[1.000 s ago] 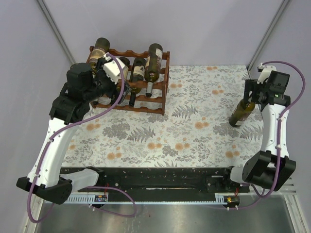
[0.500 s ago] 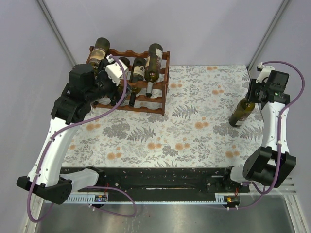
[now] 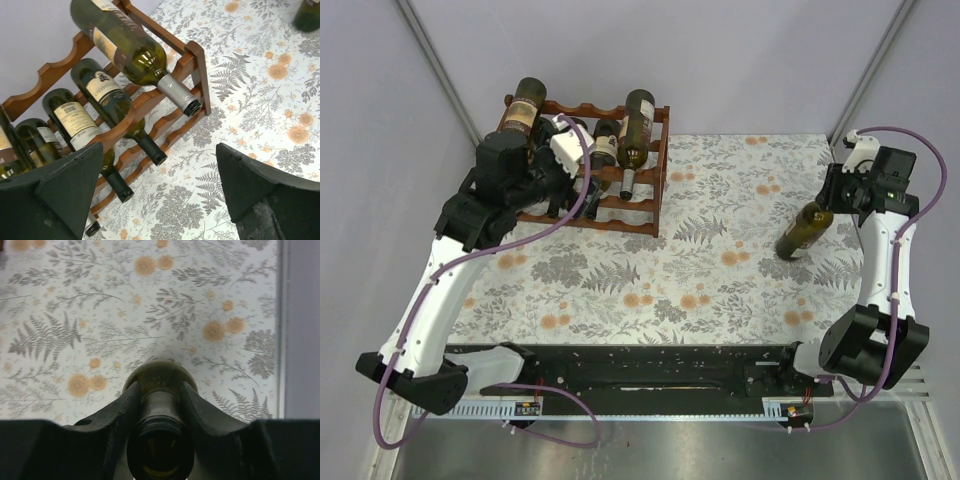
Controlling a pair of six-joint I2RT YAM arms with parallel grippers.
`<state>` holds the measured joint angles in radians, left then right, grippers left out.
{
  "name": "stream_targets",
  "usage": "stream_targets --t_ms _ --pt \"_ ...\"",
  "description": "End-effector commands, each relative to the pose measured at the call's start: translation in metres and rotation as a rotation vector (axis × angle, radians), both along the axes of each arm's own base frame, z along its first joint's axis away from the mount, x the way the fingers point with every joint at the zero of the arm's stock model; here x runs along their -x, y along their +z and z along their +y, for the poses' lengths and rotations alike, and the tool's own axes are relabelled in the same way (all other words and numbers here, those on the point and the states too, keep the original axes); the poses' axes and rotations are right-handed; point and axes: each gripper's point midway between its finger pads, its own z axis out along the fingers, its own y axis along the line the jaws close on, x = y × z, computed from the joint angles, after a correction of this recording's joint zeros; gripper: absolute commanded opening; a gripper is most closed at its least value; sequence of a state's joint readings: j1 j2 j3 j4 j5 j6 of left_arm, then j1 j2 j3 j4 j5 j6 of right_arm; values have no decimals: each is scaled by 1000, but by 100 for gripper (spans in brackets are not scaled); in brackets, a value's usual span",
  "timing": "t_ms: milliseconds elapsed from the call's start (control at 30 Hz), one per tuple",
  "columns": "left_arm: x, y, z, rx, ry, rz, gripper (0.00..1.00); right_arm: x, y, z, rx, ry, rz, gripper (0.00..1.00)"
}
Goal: Put the wine bottle on the wine rack
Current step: Pick up the wine bottle from the center of the board.
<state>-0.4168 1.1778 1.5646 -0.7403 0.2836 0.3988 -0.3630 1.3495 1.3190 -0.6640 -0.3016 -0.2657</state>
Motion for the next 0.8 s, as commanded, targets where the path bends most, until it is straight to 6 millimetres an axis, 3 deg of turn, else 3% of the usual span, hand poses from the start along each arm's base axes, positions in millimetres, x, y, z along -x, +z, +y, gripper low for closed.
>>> stream_targets --t_ms 0,233,267,467,767 --pt "-4 21 -16 58 -13 -23 99 6 72 43 -65 194 -201 0" --pt "2 20 -57 88 -117 28 99 26 110 91 -144 379 -276 0" --pt "7 21 -78 105 -179 51 99 30 122 112 -150 446 -287 0" --pt "18 24 -129 169 -326 146 99 37 154 162 -165 582 -324 0" --pt "31 14 -183 188 -466 186 99 55 208 203 -249 722 -406 0"
